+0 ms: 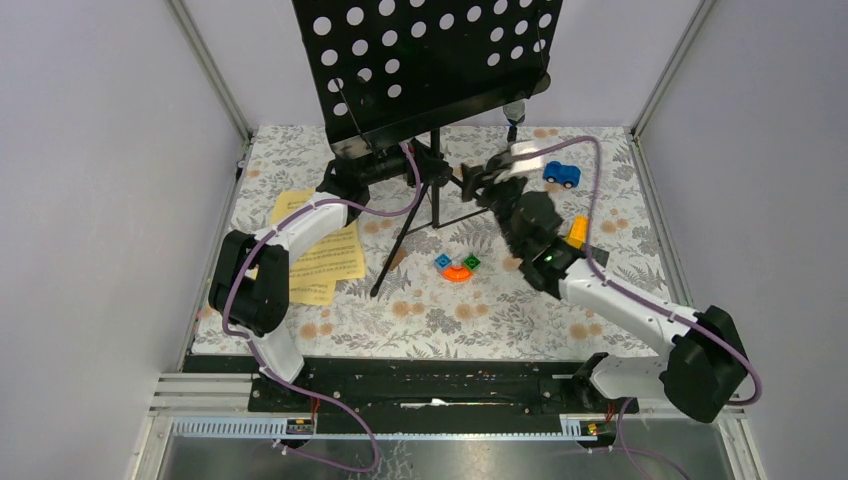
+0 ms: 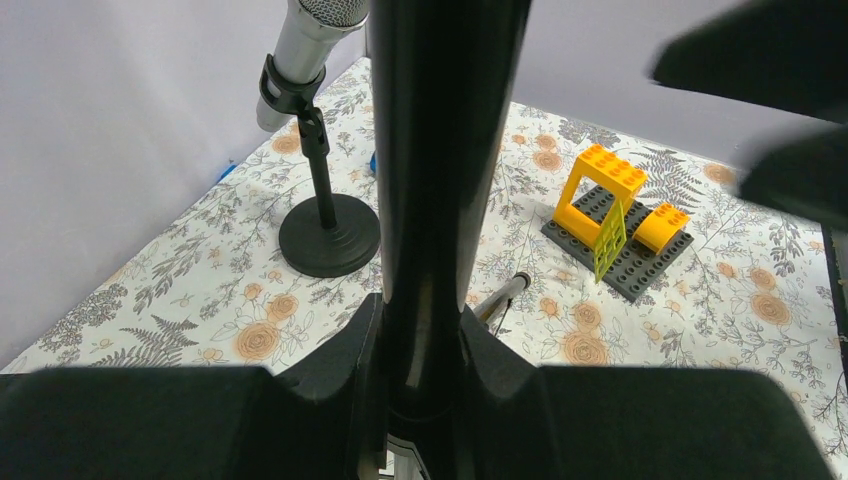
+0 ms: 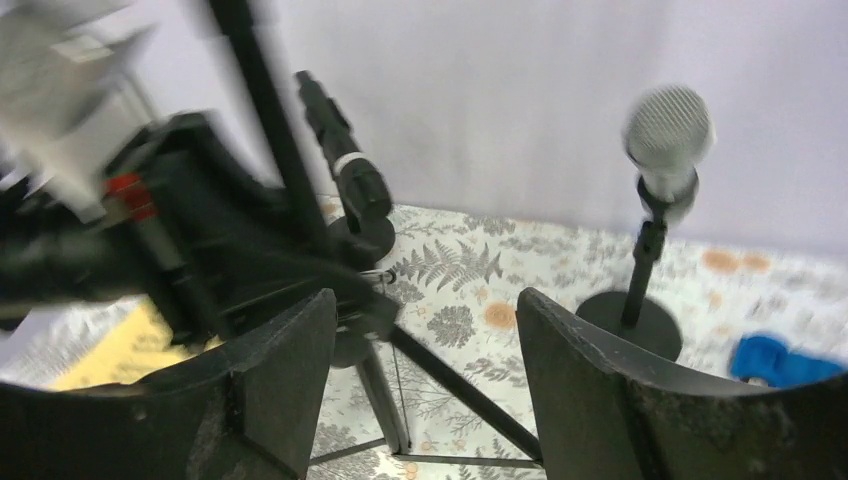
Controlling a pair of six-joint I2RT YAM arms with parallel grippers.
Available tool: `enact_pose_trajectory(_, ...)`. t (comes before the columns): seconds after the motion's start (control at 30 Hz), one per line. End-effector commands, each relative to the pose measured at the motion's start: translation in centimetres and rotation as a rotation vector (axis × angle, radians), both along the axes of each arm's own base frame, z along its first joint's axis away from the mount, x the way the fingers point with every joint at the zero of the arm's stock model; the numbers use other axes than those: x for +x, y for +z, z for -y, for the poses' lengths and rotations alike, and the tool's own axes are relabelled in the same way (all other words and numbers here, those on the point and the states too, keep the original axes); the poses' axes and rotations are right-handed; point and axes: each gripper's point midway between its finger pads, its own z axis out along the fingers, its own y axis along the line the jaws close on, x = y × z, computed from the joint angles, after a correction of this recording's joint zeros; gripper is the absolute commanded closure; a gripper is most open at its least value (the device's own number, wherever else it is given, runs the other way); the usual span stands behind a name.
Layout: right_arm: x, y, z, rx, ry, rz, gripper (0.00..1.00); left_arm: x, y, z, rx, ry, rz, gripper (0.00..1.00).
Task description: Pack up the instrument practice props
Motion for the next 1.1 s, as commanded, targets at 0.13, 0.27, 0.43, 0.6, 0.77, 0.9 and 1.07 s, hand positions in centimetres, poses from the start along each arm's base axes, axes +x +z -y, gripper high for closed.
enact_pose_trajectory(0.13,1.3,-4.7,-0.7,0.835,0.303,-0.562,0.27,0.8,-5.2,-1.1,0.039,0.082,-0.269,1.0)
enact_pose_trajectory(0.27,0.6,-3.2,-3.5,1.021,0.508,-0.652,0.28,0.8,-5.3,-1.1,0.046,0.084,-0.267,1.0)
enact_pose_trajectory(0.43,1.2,-3.2,-4.7,1.124,0.566,-0.719,0.27,0.7,-5.3,-1.2,0.047,0.085,-0.264,1.0)
enact_pose_trajectory(0.6,2.3,-5.5,-4.8,1.185,0.5,-0.788,0.27,0.8,-5.4,-1.2,0.048,0.083,-0.27,1.0)
enact_pose_trajectory(0.77,3.2,-6.6,-5.2,1.227,0.49,-0.819,0.32,0.7,-5.5,-1.1,0.048,0.081,-0.271,1.0)
enact_pose_trajectory(0.9,3.7,-7.0,-5.6,1.242,0.496,-0.831,0.38,0.7,-5.3,-1.1,0.047,0.08,-0.268,1.0)
enact_pose_trajectory(1.07,3.9,-7.8,-5.9,1.24,0.495,-0.85,0.49,0.7,-5.3,-1.1,0.049,0.08,-0.266,1.0)
